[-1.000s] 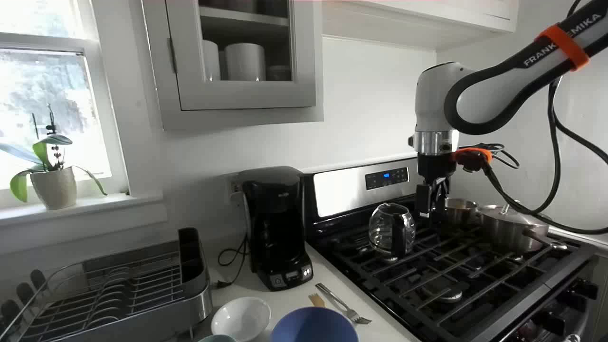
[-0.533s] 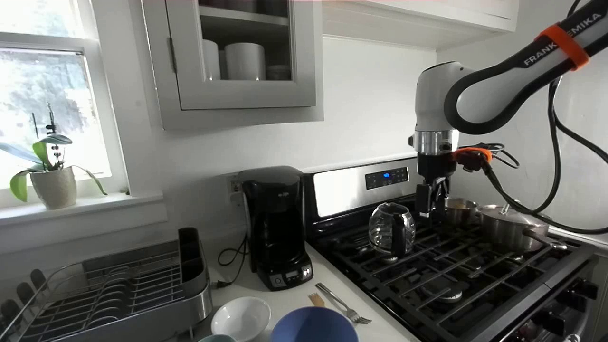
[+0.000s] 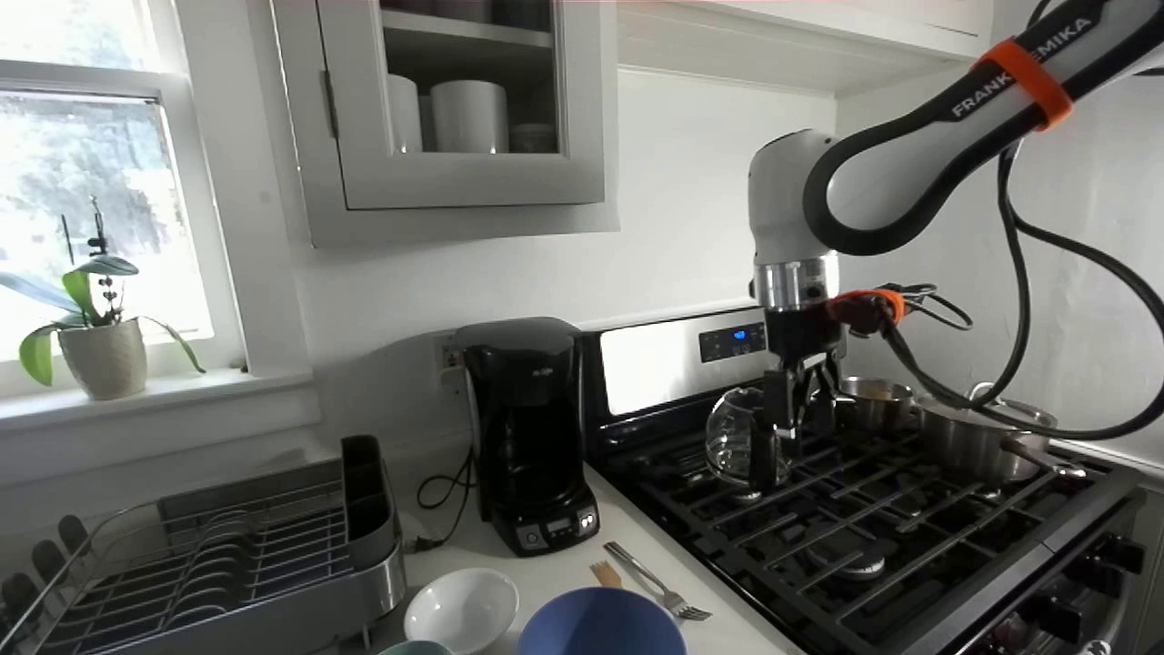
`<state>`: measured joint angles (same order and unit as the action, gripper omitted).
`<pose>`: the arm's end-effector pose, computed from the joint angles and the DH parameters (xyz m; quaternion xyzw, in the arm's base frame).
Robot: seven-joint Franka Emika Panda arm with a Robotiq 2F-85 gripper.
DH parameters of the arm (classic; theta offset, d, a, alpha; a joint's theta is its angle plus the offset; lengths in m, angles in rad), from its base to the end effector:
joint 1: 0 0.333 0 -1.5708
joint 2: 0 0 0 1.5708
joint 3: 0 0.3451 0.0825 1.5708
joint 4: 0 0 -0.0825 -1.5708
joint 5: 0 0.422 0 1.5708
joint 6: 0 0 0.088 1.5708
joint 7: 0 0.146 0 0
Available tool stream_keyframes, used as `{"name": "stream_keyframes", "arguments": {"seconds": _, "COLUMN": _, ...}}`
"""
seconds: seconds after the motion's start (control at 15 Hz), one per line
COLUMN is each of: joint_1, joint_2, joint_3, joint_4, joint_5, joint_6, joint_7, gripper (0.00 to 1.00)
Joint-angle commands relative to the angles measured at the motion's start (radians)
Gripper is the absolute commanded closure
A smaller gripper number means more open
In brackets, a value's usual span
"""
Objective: Pick up the fork on the counter and use it to stir the contents of the pot on the top right stove plate
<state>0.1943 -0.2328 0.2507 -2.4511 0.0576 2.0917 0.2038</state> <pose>0.4107 0.1983 0.3398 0.9929 0.0991 -0.0614 0.0253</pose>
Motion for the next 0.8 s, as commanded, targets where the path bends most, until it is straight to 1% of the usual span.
{"name": "stream_keyframes", "arguments": {"seconds": 0.0, "joint_1": 0.031, "joint_2": 0.207, "joint_3": 0.052, "joint_4": 0.173, "joint_5": 0.031, "joint_6": -0.058, "joint_7": 0.179, "gripper": 0.00}}
{"name": "stream_keyframes", "arguments": {"seconds": 0.13, "joint_1": 0.047, "joint_2": 0.304, "joint_3": 0.061, "joint_4": 0.244, "joint_5": 0.017, "joint_6": -0.025, "joint_7": 0.256, "gripper": 0.00}}
{"name": "stream_keyframes", "arguments": {"seconds": 0.2, "joint_1": 0.055, "joint_2": 0.346, "joint_3": 0.058, "joint_4": 0.274, "joint_5": 0.017, "joint_6": 0.021, "joint_7": 0.277, "gripper": 0.00}}
{"name": "stream_keyframes", "arguments": {"seconds": 0.27, "joint_1": 0.064, "joint_2": 0.392, "joint_3": 0.052, "joint_4": 0.311, "joint_5": 0.025, "joint_6": 0.028, "joint_7": 0.274, "gripper": 0.00}}
{"name": "stream_keyframes", "arguments": {"seconds": 0.47, "joint_1": 0.087, "joint_2": 0.513, "joint_3": 0.028, "joint_4": 0.402, "joint_5": -0.007, "joint_6": 0.101, "joint_7": 0.282, "gripper": 0.00}}
{"name": "stream_keyframes", "arguments": {"seconds": 0.53, "joint_1": 0.092, "joint_2": 0.548, "joint_3": 0.022, "joint_4": 0.430, "joint_5": 0.006, "joint_6": 0.105, "joint_7": 0.267, "gripper": 0.00}}
{"name": "stream_keyframes", "arguments": {"seconds": 0.73, "joint_1": 0.112, "joint_2": 0.639, "joint_3": -0.006, "joint_4": 0.486, "joint_5": -0.005, "joint_6": 0.123, "joint_7": 0.259, "gripper": 0.00}}
